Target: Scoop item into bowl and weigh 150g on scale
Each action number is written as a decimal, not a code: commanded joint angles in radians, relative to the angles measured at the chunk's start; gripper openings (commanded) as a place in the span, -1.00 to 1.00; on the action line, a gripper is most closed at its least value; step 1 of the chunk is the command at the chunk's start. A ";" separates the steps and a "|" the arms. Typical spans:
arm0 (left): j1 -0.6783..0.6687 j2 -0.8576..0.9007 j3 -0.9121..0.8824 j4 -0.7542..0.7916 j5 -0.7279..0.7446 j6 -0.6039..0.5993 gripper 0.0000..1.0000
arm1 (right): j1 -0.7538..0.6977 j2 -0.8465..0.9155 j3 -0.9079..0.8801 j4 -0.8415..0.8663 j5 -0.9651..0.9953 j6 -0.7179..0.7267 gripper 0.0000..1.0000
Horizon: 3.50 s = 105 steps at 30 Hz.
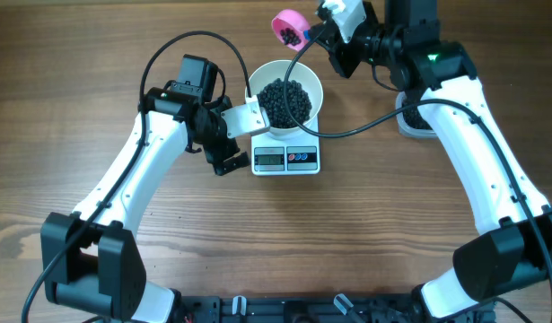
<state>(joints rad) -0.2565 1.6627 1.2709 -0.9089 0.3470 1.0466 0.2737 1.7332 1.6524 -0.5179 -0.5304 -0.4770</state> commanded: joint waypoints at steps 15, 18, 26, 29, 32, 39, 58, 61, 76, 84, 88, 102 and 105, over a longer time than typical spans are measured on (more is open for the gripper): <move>0.000 0.004 0.005 -0.001 0.023 0.016 1.00 | 0.003 -0.020 0.000 0.008 0.025 -0.017 -0.91; 0.000 0.004 0.005 -0.001 0.023 0.016 1.00 | 0.004 -0.020 0.000 0.006 0.014 -0.017 -0.91; 0.000 0.004 0.005 -0.001 0.023 0.016 1.00 | 0.002 -0.020 0.000 0.012 0.029 -0.014 -0.91; 0.000 0.004 0.005 -0.001 0.023 0.016 1.00 | 0.002 -0.020 0.000 0.010 0.065 -0.005 -0.91; 0.000 0.004 0.005 -0.001 0.023 0.016 1.00 | 0.002 -0.020 0.000 0.012 0.062 -0.004 -0.91; 0.000 0.004 0.005 -0.001 0.023 0.016 1.00 | 0.002 -0.020 0.000 0.012 0.059 0.008 -0.91; 0.000 0.004 0.005 -0.001 0.023 0.016 1.00 | 0.002 -0.020 0.000 0.011 0.059 0.009 -0.92; 0.000 0.004 0.005 -0.001 0.023 0.016 1.00 | 0.002 -0.020 0.000 0.012 0.057 0.010 -0.91; 0.000 0.004 0.005 -0.001 0.023 0.016 1.00 | -0.005 -0.020 -0.002 0.000 0.032 0.062 -0.91; 0.000 0.004 0.005 -0.001 0.023 0.016 1.00 | -0.005 -0.020 -0.002 0.001 0.032 0.061 -0.91; 0.000 0.004 0.005 -0.001 0.023 0.016 1.00 | -0.005 -0.020 -0.011 -0.001 0.003 0.062 -0.91; 0.000 0.004 0.005 -0.001 0.023 0.016 1.00 | -0.005 0.078 -0.032 -0.014 -0.138 0.147 -0.91; 0.000 0.004 0.005 0.000 0.023 0.016 1.00 | -0.005 0.093 -0.034 -0.023 -0.137 0.143 -0.91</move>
<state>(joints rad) -0.2565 1.6627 1.2709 -0.9089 0.3470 1.0466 0.2733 1.8008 1.6257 -0.5350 -0.6323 -0.3515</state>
